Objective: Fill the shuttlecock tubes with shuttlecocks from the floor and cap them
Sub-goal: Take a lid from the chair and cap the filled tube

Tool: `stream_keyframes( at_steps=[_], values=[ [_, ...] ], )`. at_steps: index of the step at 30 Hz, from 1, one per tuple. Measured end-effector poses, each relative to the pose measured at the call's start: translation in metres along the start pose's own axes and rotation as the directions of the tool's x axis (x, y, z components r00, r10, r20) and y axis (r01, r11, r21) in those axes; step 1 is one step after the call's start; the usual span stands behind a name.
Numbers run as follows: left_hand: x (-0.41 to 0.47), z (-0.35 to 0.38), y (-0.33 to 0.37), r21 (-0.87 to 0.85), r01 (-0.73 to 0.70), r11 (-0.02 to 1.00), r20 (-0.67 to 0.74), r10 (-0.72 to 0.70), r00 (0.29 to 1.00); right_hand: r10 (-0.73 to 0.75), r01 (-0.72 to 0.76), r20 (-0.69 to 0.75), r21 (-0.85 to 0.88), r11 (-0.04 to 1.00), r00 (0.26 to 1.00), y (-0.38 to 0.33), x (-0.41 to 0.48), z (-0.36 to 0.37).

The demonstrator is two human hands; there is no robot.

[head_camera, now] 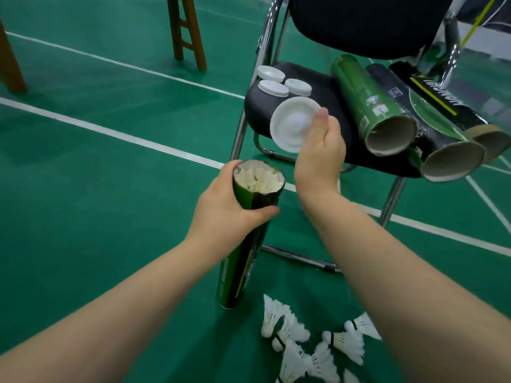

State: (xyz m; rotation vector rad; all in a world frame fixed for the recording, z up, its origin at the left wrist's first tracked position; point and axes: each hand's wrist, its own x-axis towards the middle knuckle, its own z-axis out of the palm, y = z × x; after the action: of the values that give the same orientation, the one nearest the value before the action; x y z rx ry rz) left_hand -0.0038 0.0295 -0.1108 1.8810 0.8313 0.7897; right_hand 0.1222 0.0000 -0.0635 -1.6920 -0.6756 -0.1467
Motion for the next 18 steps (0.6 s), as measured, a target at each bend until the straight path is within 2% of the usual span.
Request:
stream_keyframes(
  at_steps=[1,3,10,18],
  values=[
    [-0.006,-0.002,0.0,0.008,-0.001,1.0,0.0,0.001,1.0,0.076,-0.077,0.022,0.09,0.993,0.997,-0.004,-0.013,-0.003],
    [-0.018,-0.005,-0.001,0.023,0.005,1.0,-0.003,-0.005,1.0,0.114,-0.124,0.084,0.117,0.985,0.99,-0.009,-0.039,-0.009],
    [-0.051,-0.021,-0.002,0.033,0.045,0.998,0.028,-0.046,0.999,0.155,-0.147,0.251,-0.051,0.988,0.956,-0.021,-0.084,-0.024],
    [-0.063,-0.032,0.005,0.021,0.09,0.996,0.097,-0.091,0.991,0.217,-0.161,0.344,-0.183,0.97,0.914,-0.044,-0.096,-0.022]
  ],
)
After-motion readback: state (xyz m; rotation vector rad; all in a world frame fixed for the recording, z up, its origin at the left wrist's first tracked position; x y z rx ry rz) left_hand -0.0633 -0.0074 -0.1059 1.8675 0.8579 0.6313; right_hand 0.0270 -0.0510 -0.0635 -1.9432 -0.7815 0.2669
